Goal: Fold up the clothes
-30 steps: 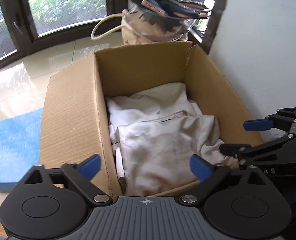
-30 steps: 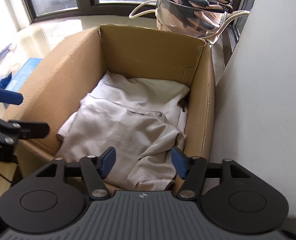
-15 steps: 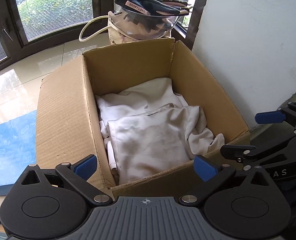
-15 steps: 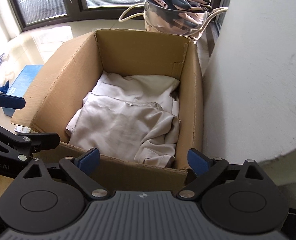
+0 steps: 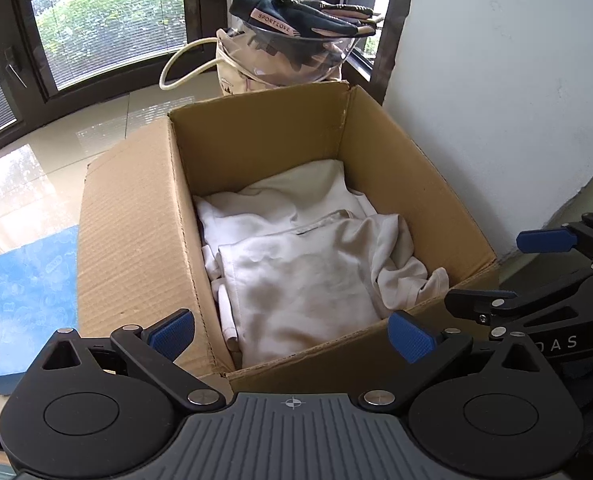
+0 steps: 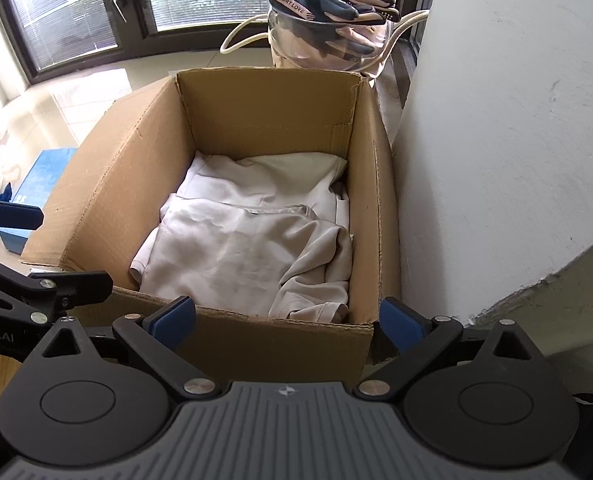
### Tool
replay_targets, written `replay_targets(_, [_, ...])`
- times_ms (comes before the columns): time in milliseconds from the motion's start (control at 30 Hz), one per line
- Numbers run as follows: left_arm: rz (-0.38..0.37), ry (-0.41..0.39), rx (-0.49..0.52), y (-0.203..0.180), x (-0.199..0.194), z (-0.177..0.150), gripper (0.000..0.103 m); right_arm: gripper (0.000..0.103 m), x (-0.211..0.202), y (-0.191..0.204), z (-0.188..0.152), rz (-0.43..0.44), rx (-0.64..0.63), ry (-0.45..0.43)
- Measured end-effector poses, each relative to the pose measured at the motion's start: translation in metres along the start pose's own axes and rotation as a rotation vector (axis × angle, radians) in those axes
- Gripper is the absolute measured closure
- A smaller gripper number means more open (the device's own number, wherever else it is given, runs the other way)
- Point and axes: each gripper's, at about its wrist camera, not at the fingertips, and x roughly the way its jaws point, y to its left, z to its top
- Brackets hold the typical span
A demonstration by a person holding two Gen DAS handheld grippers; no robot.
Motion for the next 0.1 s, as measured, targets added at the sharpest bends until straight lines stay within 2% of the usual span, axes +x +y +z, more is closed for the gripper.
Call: replay_targets(100, [0.000,0.000,0.008,-0.0023,-0.0018,-0.0013,0.000,0.003,0.0005,0.0003,-0.0003,0.000,0.001,0.001])
